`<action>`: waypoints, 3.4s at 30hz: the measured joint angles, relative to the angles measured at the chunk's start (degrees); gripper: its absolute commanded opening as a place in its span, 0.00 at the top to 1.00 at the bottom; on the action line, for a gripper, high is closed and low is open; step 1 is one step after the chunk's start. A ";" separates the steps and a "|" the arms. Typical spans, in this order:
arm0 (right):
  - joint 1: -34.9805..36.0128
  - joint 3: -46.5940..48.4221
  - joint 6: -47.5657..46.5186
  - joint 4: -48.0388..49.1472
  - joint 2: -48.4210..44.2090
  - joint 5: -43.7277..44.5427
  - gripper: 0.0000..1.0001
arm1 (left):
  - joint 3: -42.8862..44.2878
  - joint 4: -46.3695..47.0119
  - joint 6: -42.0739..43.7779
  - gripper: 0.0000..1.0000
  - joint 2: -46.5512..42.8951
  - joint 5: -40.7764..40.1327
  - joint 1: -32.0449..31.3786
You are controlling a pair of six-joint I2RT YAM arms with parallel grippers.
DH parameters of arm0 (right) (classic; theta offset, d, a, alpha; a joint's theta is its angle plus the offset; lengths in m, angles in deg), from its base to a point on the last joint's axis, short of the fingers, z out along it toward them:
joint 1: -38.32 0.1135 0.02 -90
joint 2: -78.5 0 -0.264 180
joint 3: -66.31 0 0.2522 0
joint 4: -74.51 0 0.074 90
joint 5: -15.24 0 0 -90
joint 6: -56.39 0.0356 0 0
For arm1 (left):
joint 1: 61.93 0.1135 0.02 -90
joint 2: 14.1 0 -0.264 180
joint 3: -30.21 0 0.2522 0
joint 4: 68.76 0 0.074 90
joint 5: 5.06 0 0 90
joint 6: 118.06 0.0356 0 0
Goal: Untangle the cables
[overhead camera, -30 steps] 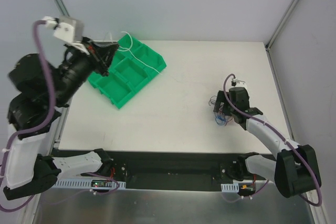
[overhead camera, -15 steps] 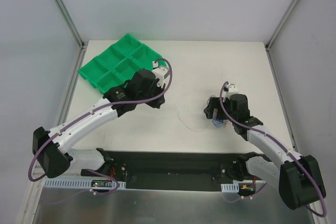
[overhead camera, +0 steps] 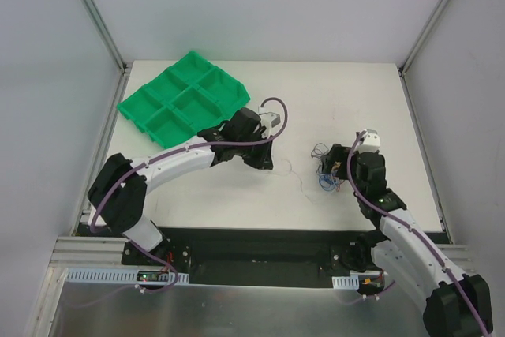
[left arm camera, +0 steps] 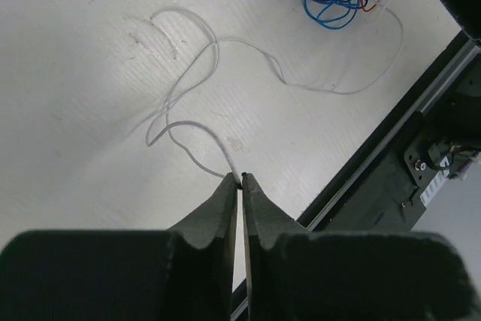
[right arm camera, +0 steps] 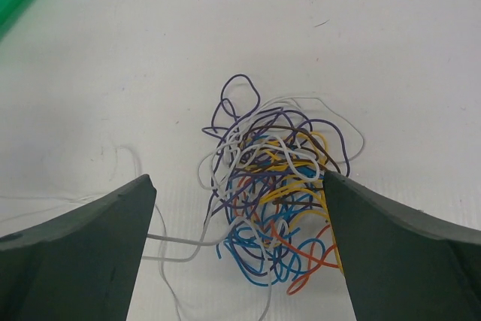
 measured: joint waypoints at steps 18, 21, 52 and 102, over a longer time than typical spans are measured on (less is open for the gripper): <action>0.13 -0.31 0.22 6.01 5.29 -15.87 0.04 | -6.49 13.84 -4.72 0.46 -6.71 4.00 0.00; -0.13 -1.18 1.20 5.38 1.18 -11.34 0.04 | -6.80 20.63 -6.49 0.40 -3.82 7.76 -0.07; -3.58 -2.64 6.69 -1.75 1.90 3.52 0.03 | 8.50 32.92 -19.93 0.92 24.90 18.01 -1.20; -3.30 4.00 6.56 -6.32 4.85 -6.14 0.03 | 10.78 7.34 1.40 1.00 -20.55 6.58 -2.34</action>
